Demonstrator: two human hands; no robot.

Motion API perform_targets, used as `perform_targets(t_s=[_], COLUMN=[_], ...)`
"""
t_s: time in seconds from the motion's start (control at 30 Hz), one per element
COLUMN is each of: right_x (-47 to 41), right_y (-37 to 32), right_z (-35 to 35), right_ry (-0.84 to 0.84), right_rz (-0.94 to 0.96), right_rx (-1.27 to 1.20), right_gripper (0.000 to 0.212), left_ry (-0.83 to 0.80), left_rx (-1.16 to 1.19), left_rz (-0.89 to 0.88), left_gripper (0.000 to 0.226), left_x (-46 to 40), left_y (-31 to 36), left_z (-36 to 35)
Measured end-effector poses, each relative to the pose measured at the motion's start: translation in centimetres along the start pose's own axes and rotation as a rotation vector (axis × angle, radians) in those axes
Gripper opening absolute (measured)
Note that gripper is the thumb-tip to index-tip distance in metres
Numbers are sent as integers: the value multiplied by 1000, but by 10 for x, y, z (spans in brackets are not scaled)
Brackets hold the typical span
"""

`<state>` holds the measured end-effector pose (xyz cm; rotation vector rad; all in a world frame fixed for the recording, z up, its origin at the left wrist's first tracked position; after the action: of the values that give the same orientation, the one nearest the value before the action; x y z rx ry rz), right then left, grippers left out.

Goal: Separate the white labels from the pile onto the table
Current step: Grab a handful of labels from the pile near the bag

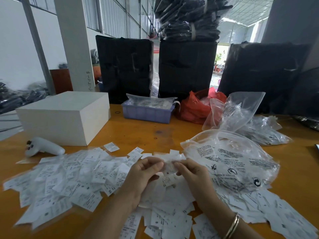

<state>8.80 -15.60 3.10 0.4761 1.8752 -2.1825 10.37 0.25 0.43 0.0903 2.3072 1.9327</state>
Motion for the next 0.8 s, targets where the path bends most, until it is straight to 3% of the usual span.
perform_targets(t_s=[0.13, 0.23, 0.33, 0.5, 0.8], right_x=[2, 1, 1, 1, 6], right_y=[4, 8, 11, 10, -10], right_z=[-9, 3, 17, 18, 6], right_ry=[-65, 64, 171, 153, 74], right_rz=[-13, -31, -52, -67, 138], right_rx=[31, -39, -290, -518, -201], right_gripper=[24, 21, 29, 35, 47], left_ry=[75, 174, 199, 128, 107], left_rx=[-12, -288, -555, -859, -1018], left_rz=[-83, -205, -342, -503, -576], left_gripper=[10, 8, 10, 14, 20], left_x=[1, 1, 3, 6, 9], left_y=[8, 17, 24, 26, 27], left_z=[8, 16, 12, -3, -12])
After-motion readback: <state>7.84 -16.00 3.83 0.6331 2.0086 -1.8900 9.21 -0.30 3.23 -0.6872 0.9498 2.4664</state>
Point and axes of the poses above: each hand's wrist, its own x-axis away from the middle knuckle, its own z-axis out of the back of the hand, y = z × x, the point moved 8 cm from there along -x, towards the middle knuckle, and after that the axes turned 3 degrees about -x, right-handed, at the moved point
